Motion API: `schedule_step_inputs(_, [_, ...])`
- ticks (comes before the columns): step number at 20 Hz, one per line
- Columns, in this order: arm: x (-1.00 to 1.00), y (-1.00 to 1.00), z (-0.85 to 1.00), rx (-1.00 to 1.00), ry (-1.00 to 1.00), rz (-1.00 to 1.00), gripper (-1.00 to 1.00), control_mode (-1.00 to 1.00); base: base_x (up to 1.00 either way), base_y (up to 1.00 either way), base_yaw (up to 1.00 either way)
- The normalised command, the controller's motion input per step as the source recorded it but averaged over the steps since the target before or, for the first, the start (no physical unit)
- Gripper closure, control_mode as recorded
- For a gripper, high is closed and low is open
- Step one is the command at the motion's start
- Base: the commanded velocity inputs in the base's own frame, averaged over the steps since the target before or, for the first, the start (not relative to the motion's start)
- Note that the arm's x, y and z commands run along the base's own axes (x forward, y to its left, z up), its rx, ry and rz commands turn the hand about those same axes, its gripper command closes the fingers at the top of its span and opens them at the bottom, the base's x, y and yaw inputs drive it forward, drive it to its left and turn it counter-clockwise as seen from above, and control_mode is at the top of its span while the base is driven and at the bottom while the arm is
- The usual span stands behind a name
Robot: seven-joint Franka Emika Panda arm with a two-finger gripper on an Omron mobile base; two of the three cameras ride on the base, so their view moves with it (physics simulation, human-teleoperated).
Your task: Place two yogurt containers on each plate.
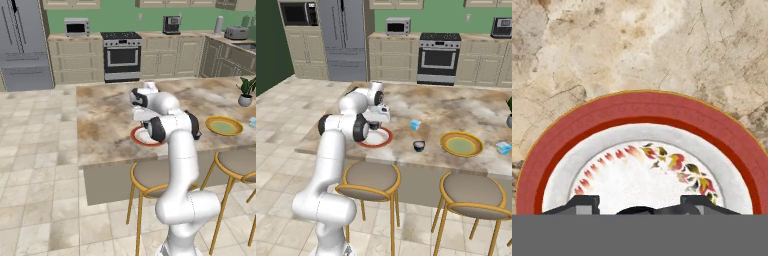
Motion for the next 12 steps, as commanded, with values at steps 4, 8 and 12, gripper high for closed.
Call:
schedule_step_inputs(4, [-0.47,0.04,-0.03,0.0,0.01,0.0,1.0,-1.0,0.0,0.0,0.0])
schedule_step_inputs(8, [-0.58,0.15,0.0,0.0,-0.07,0.0,1.0,-1.0,0.0,0.0,0.0])
schedule_step_inputs(12, [-0.28,0.16,0.0,0.0,-0.03,0.0,1.0,-1.0,0.0,0.0,0.0])
